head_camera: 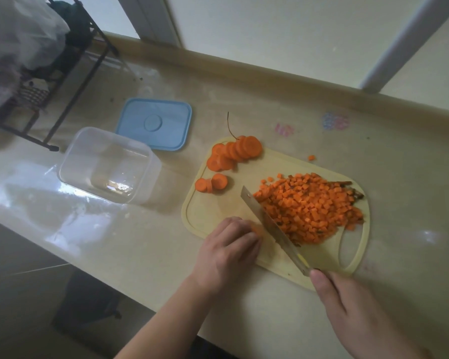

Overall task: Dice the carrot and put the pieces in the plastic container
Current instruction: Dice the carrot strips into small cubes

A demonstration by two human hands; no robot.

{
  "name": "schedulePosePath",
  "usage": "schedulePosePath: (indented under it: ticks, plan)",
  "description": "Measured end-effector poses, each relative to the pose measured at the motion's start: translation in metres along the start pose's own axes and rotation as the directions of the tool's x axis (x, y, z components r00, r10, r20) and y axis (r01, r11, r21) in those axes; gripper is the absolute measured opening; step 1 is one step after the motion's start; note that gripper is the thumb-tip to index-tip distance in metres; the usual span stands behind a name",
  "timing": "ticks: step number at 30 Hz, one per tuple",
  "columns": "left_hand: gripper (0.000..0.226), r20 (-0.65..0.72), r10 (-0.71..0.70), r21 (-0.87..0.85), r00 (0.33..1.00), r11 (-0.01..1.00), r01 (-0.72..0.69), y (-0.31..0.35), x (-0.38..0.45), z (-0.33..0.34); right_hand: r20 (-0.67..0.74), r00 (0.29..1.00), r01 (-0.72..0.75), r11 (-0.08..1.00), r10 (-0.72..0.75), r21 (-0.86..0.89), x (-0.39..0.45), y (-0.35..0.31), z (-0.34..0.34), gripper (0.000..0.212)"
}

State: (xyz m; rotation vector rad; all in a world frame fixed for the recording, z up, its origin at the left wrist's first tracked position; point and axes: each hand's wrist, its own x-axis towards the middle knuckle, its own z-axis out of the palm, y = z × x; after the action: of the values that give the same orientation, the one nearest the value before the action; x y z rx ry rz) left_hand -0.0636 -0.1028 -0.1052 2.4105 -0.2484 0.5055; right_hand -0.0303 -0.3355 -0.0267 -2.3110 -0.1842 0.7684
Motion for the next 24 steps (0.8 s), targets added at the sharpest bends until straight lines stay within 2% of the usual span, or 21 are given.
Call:
schedulePosePath:
  ticks: [2,6,10,11,13,14,15,18,20,24]
  plan:
    - [0.014,0.013,0.009,-0.004,1.000,1.000,-0.009,0.000,0.000,-0.001,0.001,1.000,0.025,1.000,-0.025,0.000,-0.006,-0.003,-0.001,0.085]
    - [0.013,0.046,0.029,0.000,0.999,1.000,-0.029,-0.002,-0.002,-0.003,0.042,0.999,0.006,0.998,-0.003,-0.068,-0.011,0.000,0.001,0.104]
    - [0.019,0.070,0.021,-0.032,0.997,0.999,-0.019,-0.004,-0.007,-0.003,0.059,0.998,0.038,0.995,-0.033,-0.091,-0.016,0.002,-0.001,0.103]
    - [0.021,0.078,0.017,-0.038,0.997,0.999,-0.014,-0.005,-0.008,-0.002,0.059,0.997,0.061,0.993,-0.055,-0.097,-0.017,0.001,-0.001,0.099]
    - [0.025,0.092,0.019,-0.042,0.996,0.999,-0.015,-0.008,-0.009,-0.002,-0.044,0.981,0.175,0.955,-0.191,-0.242,-0.023,0.008,-0.002,0.080]
    - [0.026,0.096,0.026,-0.044,0.995,0.999,-0.022,-0.009,-0.010,-0.003,-0.107,0.967,0.187,0.929,-0.231,-0.320,-0.025,0.008,-0.001,0.075]
    - [0.027,0.100,0.035,-0.047,0.994,0.998,-0.030,-0.010,-0.010,-0.003,-0.092,0.975,0.160,0.927,-0.203,-0.340,-0.024,0.007,0.000,0.075]
    - [0.034,0.103,0.048,-0.049,0.993,0.998,-0.043,-0.011,-0.010,-0.004,0.023,0.999,0.039,0.954,-0.034,-0.296,-0.018,0.008,0.012,0.096]
    - [0.036,0.105,0.047,-0.046,0.993,0.998,-0.043,-0.010,-0.010,-0.004,0.052,0.999,0.026,0.972,-0.014,-0.232,-0.010,0.006,0.017,0.098]
    - [0.031,0.099,0.036,-0.019,0.994,0.999,-0.035,-0.009,-0.012,-0.003,-0.029,1.000,-0.009,0.998,0.007,-0.062,0.000,0.004,0.008,0.097]
